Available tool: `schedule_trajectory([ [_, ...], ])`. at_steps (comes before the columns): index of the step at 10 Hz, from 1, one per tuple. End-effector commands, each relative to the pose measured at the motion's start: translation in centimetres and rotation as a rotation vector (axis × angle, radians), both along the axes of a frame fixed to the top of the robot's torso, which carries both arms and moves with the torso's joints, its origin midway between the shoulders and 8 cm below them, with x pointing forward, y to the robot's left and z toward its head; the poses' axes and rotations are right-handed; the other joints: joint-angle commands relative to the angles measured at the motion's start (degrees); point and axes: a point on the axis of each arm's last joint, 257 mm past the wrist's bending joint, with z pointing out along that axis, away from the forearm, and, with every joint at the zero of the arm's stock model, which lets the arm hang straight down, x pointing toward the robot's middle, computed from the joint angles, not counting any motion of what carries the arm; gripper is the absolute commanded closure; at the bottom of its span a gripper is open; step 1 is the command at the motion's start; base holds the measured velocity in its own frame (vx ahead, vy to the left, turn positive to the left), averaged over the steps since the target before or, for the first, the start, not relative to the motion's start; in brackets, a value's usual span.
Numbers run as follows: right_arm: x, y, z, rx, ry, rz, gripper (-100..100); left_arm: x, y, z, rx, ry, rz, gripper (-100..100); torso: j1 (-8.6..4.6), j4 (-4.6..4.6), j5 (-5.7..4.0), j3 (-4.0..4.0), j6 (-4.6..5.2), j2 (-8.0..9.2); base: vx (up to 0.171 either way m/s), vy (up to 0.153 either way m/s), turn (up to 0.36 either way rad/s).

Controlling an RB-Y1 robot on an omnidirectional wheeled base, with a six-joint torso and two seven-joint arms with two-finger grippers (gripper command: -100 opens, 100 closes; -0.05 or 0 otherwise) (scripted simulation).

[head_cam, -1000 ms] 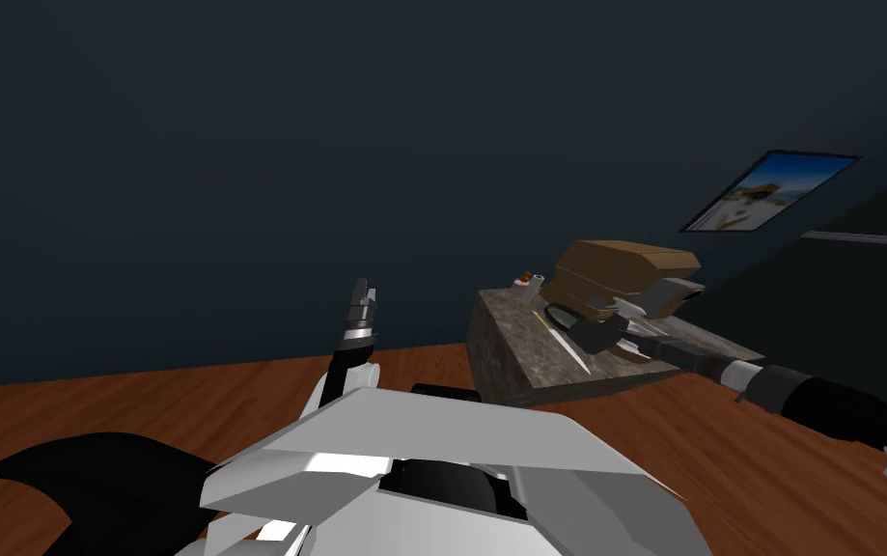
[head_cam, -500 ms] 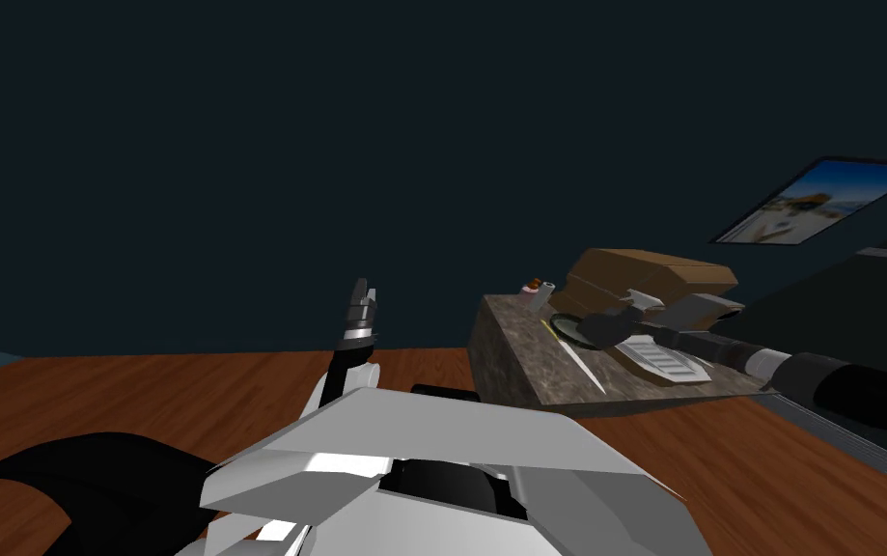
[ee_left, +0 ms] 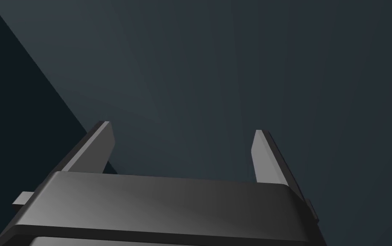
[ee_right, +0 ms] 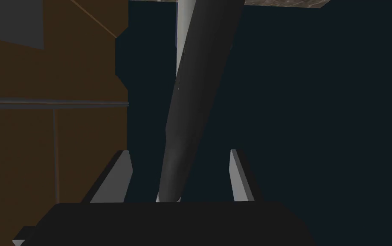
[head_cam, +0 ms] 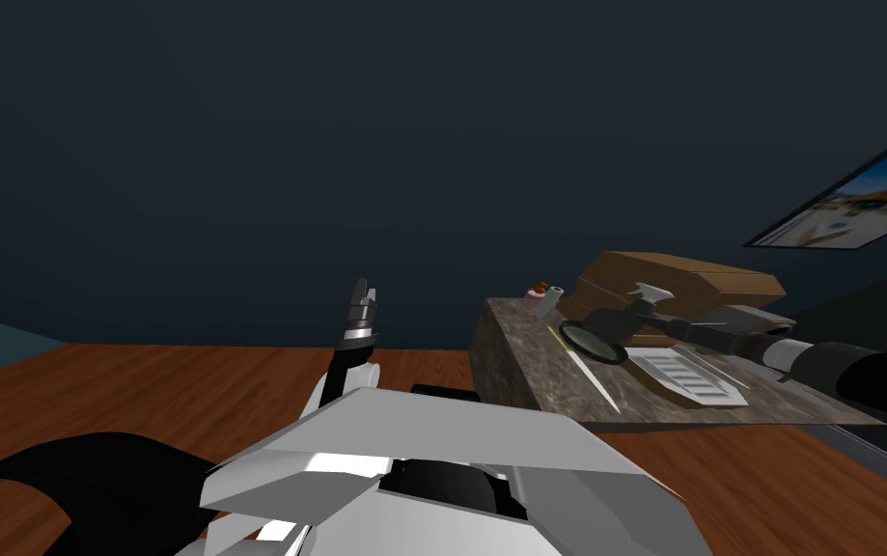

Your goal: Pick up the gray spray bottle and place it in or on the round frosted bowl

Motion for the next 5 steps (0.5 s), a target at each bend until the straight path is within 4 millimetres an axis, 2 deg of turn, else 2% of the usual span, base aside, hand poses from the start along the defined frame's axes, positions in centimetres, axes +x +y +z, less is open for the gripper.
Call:
schedule_trajectory([
  [1, 0.0, 0.0, 0.0, 0.0, 0.0, 0.0, -100, 0.0, 0.0, 0.0, 0.0, 0.0, 0.0, 0, 0.0, 0.0, 0.0, 0.0, 0.0, 0.0, 0.0, 0.0, 0.0],
  [4, 0.0, 0.0, 0.0, 0.0, 0.0, 0.0, -100, 0.0, 0.0, 0.0, 0.0, 0.0, 0.0, 0, 0.04, 0.02, 0.01, 0.05, 0.01, 0.09, 0.0, 0.0, 0.0],
  [5, 0.0, 0.0, 0.0, 0.0, 0.0, 0.0, 0, 0.0, 0.0, 0.0, 0.0, 0.0, 0.0, 0, 0.04, 0.03, 0.01, 0.06, 0.01, 0.09, 0.0, 0.0, 0.0],
])
